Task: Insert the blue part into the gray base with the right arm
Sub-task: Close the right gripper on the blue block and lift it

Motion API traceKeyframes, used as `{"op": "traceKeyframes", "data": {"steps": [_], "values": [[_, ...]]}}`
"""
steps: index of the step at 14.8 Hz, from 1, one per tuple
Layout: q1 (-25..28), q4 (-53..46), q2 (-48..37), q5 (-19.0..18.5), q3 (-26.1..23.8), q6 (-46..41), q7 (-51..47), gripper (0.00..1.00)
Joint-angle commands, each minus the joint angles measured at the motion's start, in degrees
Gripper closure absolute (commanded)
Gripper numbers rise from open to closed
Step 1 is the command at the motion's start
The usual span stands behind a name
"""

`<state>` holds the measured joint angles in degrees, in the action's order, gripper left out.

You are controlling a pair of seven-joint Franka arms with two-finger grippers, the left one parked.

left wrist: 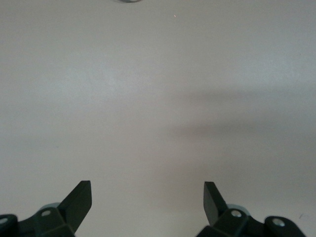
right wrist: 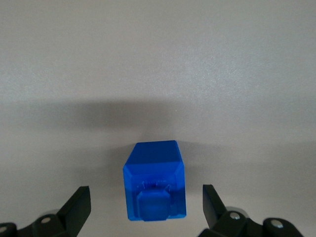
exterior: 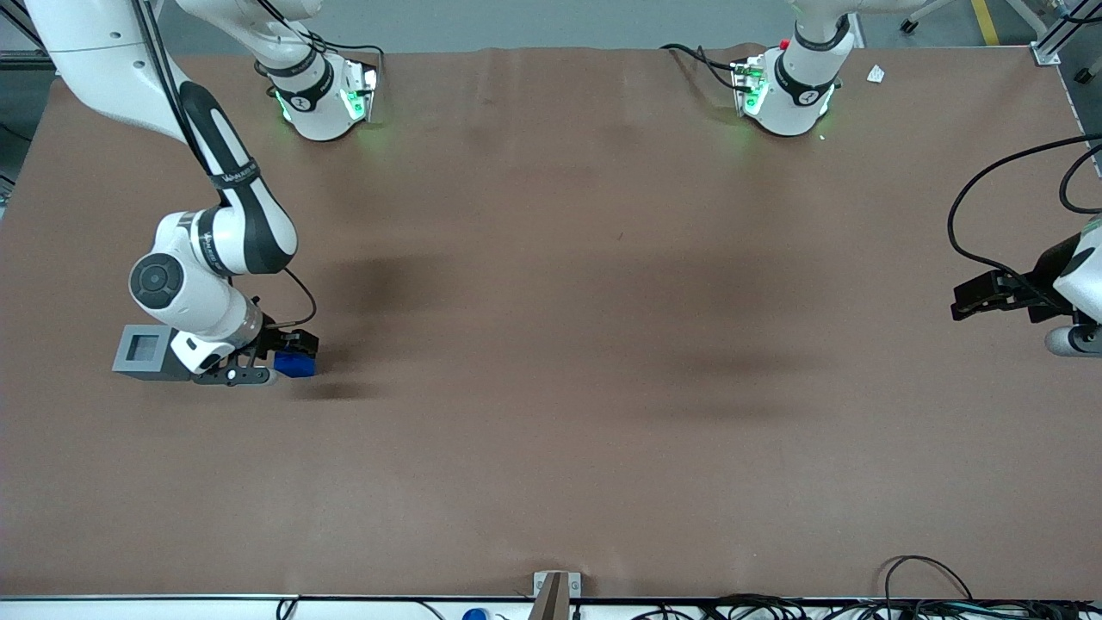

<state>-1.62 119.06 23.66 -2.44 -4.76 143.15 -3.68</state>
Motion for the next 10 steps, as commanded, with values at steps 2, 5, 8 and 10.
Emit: {"op": "traceKeyframes", "data": {"steps": [2, 5, 8, 10], "values": [[0.1, 0.4, 0.4, -0.8, 0.2, 1.0, 1.0, 0.10], [-0.2, -0.1, 0.4, -0.8, 0.1, 0.3, 1.0, 0.14], [-0.3, -1.2, 1.1, -0.7, 0.1, 0.1, 0.4, 0.17], [-0.3, -1.9, 1.6, -0.7, 0.1, 0.1, 0.3, 0.21]]}}
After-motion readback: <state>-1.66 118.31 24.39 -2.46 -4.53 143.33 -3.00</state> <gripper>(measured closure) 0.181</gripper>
